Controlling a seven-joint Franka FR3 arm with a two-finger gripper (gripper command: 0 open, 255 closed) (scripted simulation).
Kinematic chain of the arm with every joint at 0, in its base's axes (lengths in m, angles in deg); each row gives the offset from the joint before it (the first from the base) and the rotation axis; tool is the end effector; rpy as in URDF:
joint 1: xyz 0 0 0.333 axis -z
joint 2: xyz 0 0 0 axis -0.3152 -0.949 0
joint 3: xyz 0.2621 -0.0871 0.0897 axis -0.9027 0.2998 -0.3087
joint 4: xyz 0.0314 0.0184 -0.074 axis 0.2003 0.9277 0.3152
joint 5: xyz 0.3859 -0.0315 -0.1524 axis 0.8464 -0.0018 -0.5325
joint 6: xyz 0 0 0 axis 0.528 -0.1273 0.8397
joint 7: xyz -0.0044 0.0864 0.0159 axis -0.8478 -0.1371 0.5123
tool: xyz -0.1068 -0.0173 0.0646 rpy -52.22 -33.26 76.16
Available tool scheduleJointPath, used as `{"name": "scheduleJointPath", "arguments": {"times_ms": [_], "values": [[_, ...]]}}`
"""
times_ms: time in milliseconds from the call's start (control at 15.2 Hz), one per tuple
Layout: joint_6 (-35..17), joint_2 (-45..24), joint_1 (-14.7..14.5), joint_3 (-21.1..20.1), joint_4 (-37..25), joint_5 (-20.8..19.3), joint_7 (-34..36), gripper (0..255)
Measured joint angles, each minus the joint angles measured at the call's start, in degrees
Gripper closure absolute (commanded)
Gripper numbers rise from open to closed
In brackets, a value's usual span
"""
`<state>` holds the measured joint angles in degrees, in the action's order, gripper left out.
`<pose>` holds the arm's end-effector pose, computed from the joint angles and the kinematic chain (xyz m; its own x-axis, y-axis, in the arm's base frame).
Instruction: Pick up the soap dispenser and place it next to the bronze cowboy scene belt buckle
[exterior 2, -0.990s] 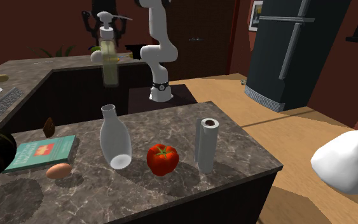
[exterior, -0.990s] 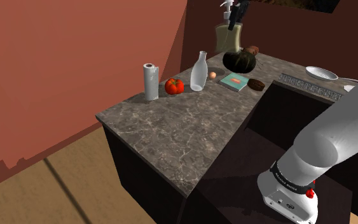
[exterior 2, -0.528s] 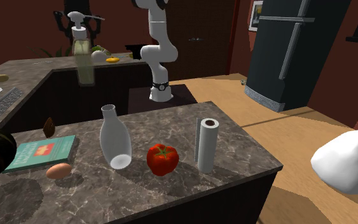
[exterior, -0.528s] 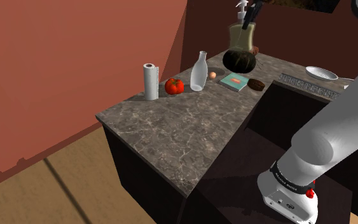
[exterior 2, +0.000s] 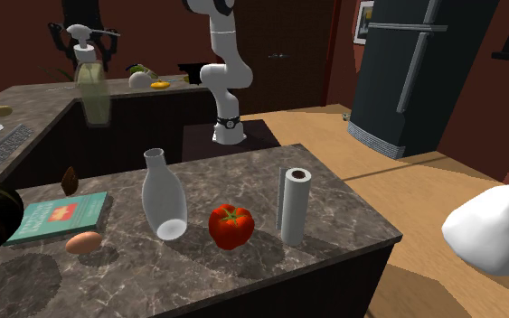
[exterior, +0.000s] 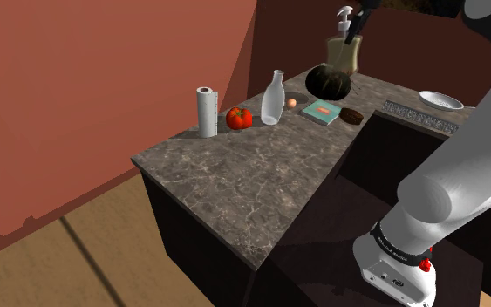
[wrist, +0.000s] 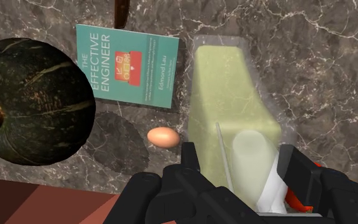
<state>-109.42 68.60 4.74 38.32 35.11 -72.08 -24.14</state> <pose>0.4654 -0.4049 0.5813 0.9761 0.1691 0.1365 0.1545 -0.9817 0.1113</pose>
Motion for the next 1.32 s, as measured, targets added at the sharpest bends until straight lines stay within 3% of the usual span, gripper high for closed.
{"name": "scheduleJointPath", "arguments": {"times_ms": [1320], "values": [[-15.63, 0.63, -0.22, -0.17, 16.23, 0.04, -0.57, 255]]}}
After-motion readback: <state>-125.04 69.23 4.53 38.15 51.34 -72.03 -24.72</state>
